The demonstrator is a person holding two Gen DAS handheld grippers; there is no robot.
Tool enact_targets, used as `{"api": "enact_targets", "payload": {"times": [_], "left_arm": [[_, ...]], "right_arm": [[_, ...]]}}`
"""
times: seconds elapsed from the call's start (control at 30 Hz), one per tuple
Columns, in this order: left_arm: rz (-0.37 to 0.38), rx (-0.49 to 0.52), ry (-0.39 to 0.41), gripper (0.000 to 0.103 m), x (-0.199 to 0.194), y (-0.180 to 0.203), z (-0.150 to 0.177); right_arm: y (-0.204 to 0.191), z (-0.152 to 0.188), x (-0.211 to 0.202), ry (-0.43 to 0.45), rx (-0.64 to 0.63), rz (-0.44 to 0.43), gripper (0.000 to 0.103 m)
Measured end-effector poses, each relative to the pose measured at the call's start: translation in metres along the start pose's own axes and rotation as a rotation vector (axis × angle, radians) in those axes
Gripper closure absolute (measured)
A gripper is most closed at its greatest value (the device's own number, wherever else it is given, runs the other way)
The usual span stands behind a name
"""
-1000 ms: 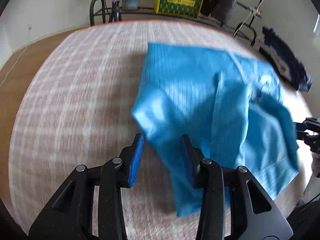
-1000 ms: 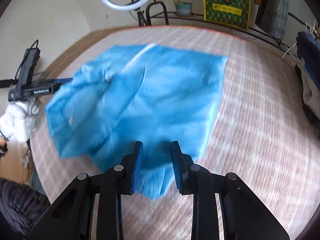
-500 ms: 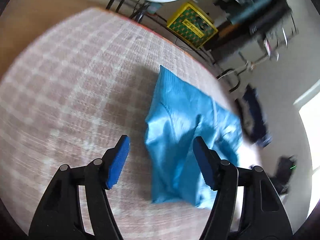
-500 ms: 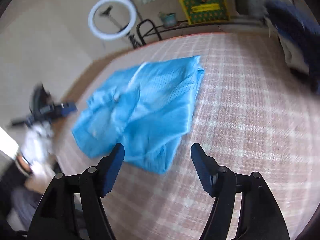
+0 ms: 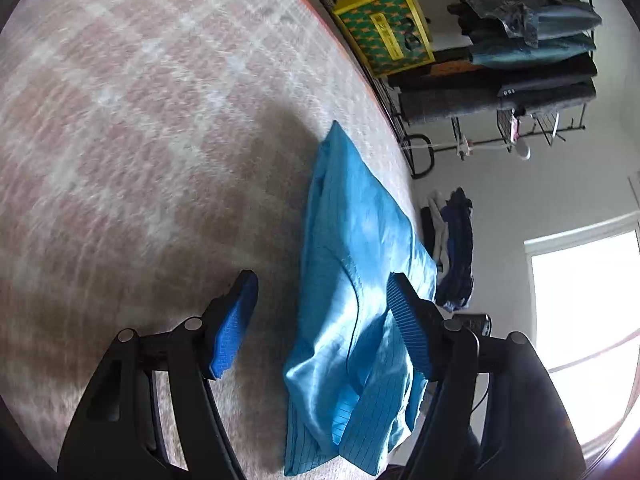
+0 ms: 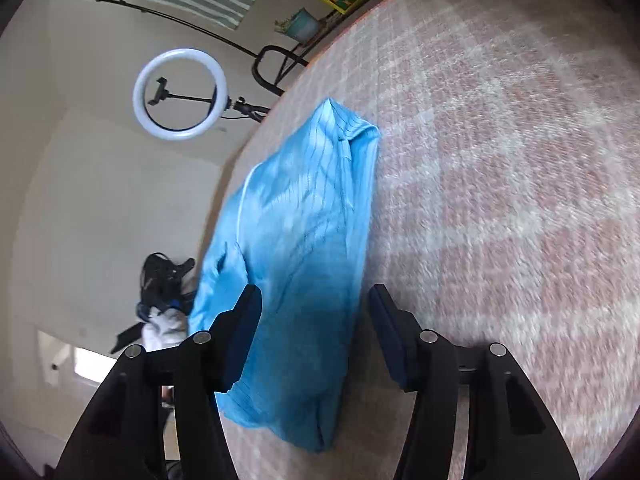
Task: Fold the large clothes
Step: 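Grasp the end of the blue bundle with both grippers, then lift the bundle with both grippers and carry it toward the navy pile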
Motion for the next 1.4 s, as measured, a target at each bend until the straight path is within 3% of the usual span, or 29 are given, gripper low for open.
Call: {"api": "enact_targets", "payload": {"times": [0.23, 0.37, 0.4, 0.43, 0.53, 0.7, 1.03, 1.4], "left_arm": [[-0.024, 0.086, -0.102, 0.034, 0.031, 0.025, -0.006], [-0.067, 0.140, -0.103, 0.034, 0.050, 0.040, -0.006], [-0.093, 0.163, -0.094, 0.044, 0.054, 0.043, -0.006], [-0.122, 0.171, -0.089, 0.062, 0.056, 0.043, -0.005], [-0.164, 0.169, -0.053, 0.081, 0.057, 0.042, -0.001], [-0.205, 0.242, 0.007, 0.094, 0.049, 0.060, 0.009], [-0.210, 0.329, 0.057, 0.097, 0.027, 0.115, 0.032], [-0.142, 0.428, 0.058, 0.098, 0.031, 0.205, 0.060]], "right_arm": [[-0.015, -0.011, 0.029, -0.040, -0.034, 0.012, 0.059], [-0.022, -0.016, 0.044, -0.051, -0.039, 0.019, 0.062], [-0.023, -0.015, 0.046, -0.055, -0.038, 0.027, 0.065], [-0.023, -0.015, 0.049, -0.057, -0.036, 0.042, 0.074], [-0.027, -0.015, 0.048, -0.038, -0.047, 0.067, 0.087], [-0.054, -0.016, 0.044, -0.005, -0.152, 0.166, 0.096], [-0.108, -0.012, 0.012, 0.066, -0.302, 0.237, 0.098], [-0.127, -0.014, -0.079, 0.157, -0.388, 0.288, 0.098]]}}
Point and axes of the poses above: each gripper's, at about its wrist camera, not at the fingertips, and x roughly the way its jaws point, y to its right, z to its underside, the point moved 7 cm from there along x, roughly the way its jaws point, and after that the axes turned 2 degrees about y, right-handed, at the moved point
